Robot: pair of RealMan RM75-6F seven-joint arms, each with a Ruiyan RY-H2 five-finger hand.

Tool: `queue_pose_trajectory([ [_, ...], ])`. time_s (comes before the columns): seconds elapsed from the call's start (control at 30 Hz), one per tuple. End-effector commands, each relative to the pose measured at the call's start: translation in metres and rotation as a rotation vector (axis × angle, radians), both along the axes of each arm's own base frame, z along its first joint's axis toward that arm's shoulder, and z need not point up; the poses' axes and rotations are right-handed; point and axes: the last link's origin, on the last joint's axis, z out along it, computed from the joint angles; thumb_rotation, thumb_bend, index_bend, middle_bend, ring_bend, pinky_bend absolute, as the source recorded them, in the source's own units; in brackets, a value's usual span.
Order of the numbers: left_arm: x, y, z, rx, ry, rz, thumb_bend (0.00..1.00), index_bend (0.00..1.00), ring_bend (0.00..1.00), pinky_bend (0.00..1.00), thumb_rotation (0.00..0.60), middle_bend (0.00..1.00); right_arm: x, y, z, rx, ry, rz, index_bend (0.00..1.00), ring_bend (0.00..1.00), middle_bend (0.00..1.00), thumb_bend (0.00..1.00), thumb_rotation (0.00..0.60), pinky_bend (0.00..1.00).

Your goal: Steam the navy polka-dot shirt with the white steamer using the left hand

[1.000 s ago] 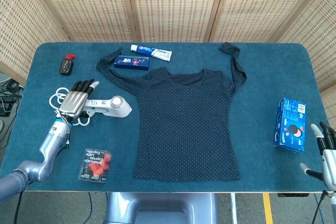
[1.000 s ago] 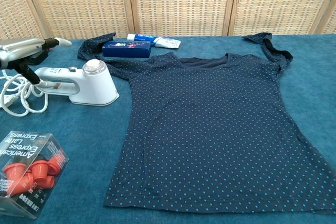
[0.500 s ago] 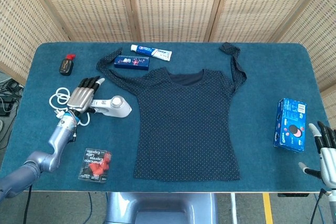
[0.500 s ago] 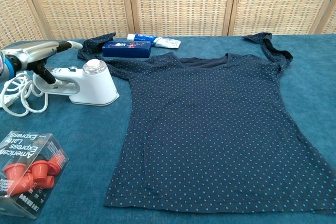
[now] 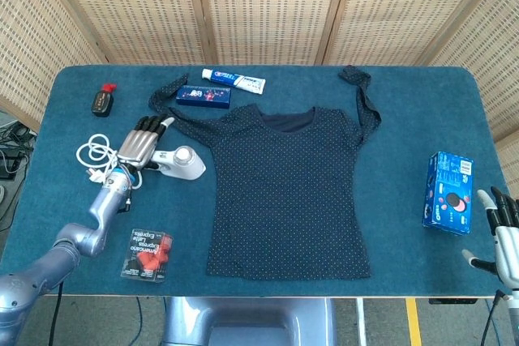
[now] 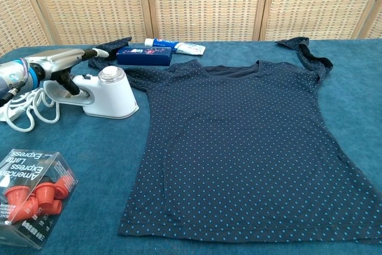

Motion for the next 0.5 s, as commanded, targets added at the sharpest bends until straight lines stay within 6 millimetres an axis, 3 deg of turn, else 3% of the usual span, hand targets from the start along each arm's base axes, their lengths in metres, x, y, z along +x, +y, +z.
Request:
queue_pose_trajectory([
  [0.03,0.0021,0.0025,-0.004,-0.006,-0.001,0.005,0.36,0.0,0.0,0.0,0.6,0.0,-0.0008,-0.0004,0.0004,0.0,-0.002,-0.002,0.02,0.0,0.0,0.0,0.6,0.0],
  [0.2,0.0047,0.0038,-0.0075,0.002,-0.007,-0.005,0.37,0.0,0.0,0.0,0.6,0.0,-0.0017,-0.0012,0.0004,0.003,-0.003,-0.005,0.02,0.0,0.0,0.0,0.6,0.0],
  [0.27,0.0055,0.0034,-0.0079,0.012,-0.017,-0.011,0.38,0.03,0.06,0.02,0.6,0.05,-0.0017,-0.0014,0.0001,0.004,-0.003,-0.005,0.02,0.0,0.0,0.0,0.6,0.0],
  [0.33,0.007,0.0031,-0.0064,0.038,-0.028,-0.026,0.39,0.18,0.24,0.18,0.6,0.23,-0.0016,-0.0015,-0.0003,0.006,-0.003,-0.004,0.02,0.0,0.0,0.0,0.6,0.0],
  [0.37,0.0073,0.003,-0.0061,0.046,-0.029,-0.031,0.39,0.31,0.33,0.3,0.6,0.34,-0.0015,-0.0016,-0.0005,0.007,-0.002,-0.004,0.02,0.0,0.0,0.0,0.6,0.0],
  [0.43,0.0079,0.0013,-0.0048,0.081,-0.023,-0.059,0.39,0.47,0.42,0.45,0.6,0.46,-0.0013,-0.0017,-0.0014,0.01,-0.002,-0.004,0.02,0.0,0.0,0.0,0.6,0.0],
  [0.5,0.0076,0.0001,-0.0043,0.093,-0.015,-0.078,0.41,0.58,0.48,0.53,0.6,0.54,-0.001,-0.0016,-0.0021,0.013,-0.001,-0.003,0.02,0.0,0.0,0.0,0.6,0.0],
])
